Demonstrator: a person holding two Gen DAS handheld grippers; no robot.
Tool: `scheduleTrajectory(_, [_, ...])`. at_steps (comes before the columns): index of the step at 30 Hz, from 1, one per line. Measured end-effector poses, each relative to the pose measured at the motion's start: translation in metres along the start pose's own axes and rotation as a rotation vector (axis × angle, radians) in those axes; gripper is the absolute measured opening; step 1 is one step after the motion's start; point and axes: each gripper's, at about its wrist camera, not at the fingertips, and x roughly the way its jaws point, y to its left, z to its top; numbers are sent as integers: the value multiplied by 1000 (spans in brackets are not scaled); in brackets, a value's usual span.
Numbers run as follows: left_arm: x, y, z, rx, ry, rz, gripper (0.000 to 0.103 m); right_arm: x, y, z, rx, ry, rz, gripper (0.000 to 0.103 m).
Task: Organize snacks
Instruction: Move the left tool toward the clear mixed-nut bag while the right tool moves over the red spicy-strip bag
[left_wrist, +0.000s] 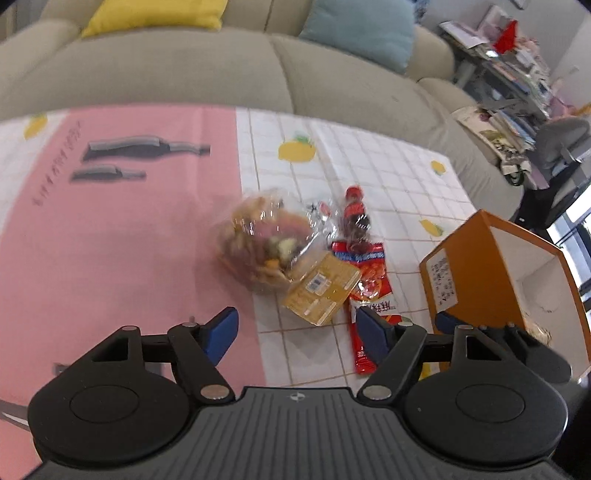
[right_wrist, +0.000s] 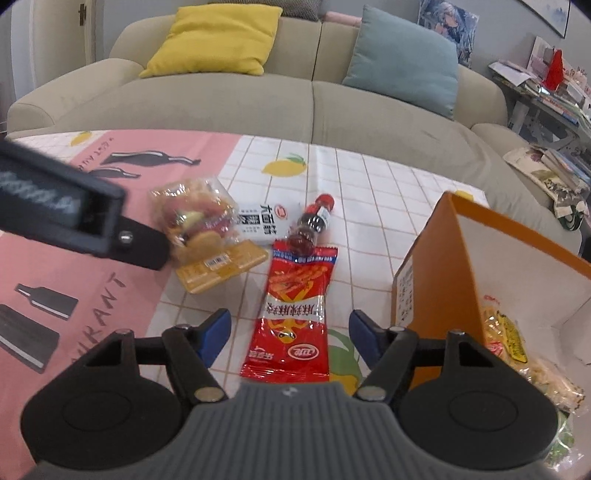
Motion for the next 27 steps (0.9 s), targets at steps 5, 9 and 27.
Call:
scheduleTrajectory(5, [26,-3,4,-59,34,5,84,13,-4,-6,5,12,10,69])
scheduleTrajectory(9, [39,-16,7,-37,47,23,90,23,-6,-10,21,26,28,69])
scheduleTrajectory(27, [38,-2,5,-55,69,135,44,32,-11,-16,91,68,62,55])
